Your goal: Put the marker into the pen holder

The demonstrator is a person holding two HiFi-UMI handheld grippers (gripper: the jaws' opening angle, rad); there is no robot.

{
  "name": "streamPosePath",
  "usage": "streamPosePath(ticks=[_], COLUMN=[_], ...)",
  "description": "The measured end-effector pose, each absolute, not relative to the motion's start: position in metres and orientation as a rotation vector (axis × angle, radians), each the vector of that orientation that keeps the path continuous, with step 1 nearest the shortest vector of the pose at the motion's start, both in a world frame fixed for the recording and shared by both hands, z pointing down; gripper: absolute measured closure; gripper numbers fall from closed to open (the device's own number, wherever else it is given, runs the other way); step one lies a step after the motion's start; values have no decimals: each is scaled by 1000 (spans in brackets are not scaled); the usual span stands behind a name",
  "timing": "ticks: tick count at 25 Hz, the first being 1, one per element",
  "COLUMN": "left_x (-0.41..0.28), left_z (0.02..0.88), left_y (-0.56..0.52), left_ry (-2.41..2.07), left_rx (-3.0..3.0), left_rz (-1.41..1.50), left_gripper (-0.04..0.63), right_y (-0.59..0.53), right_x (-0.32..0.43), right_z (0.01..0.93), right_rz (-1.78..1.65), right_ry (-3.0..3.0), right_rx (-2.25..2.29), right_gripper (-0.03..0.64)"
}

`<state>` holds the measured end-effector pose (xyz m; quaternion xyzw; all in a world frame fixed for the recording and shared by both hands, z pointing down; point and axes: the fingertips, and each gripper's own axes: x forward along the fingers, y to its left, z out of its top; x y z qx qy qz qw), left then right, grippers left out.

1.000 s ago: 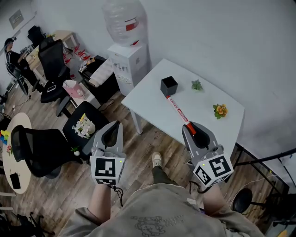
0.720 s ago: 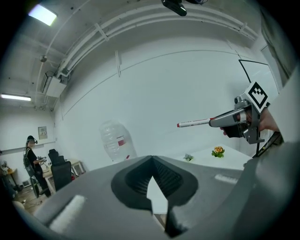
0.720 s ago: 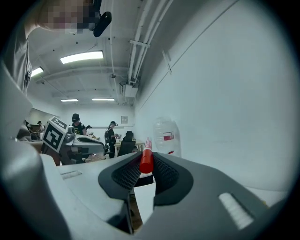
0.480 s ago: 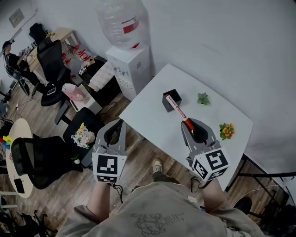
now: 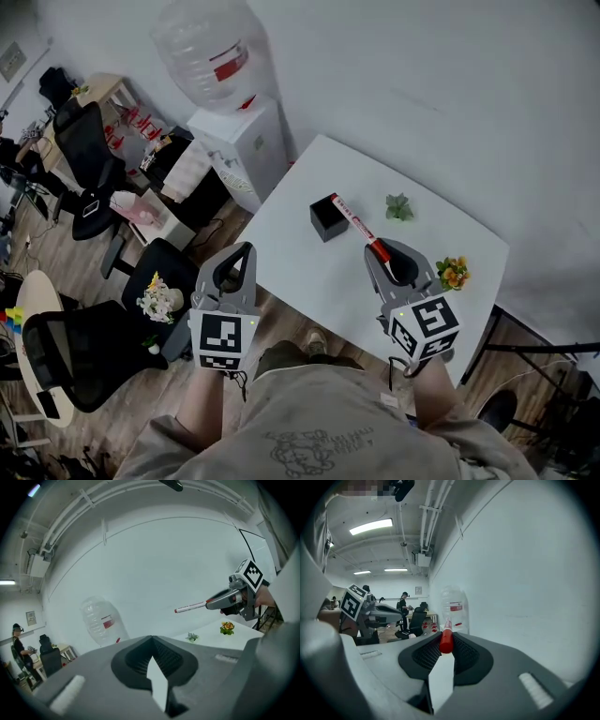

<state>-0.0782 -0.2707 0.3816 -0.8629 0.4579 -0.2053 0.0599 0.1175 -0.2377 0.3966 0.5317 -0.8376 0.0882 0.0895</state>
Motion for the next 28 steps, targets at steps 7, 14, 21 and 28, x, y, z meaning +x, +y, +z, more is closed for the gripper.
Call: streamPosePath(ticks=[7, 14, 21, 28], left_x=[-67, -46, -28, -13], left_z=[385, 396, 399, 398], left_y=[-291, -322, -369, -416], left_ry=[1345, 1211, 1044, 851], left_rx=[-2707, -2783, -2851, -2897], left_rz=[-591, -605, -609, -591], left_gripper=[595, 595, 594, 594], right_y=[-245, -259, -282, -306], right_x=[132, 148, 155, 150], right_z=[411, 416, 419, 414], right_rz=[307, 325, 355, 362], right_ry=[-2432, -2346, -2232, -2112], right_rx=[1637, 1757, 1860, 1959], right_gripper=[520, 520, 520, 520])
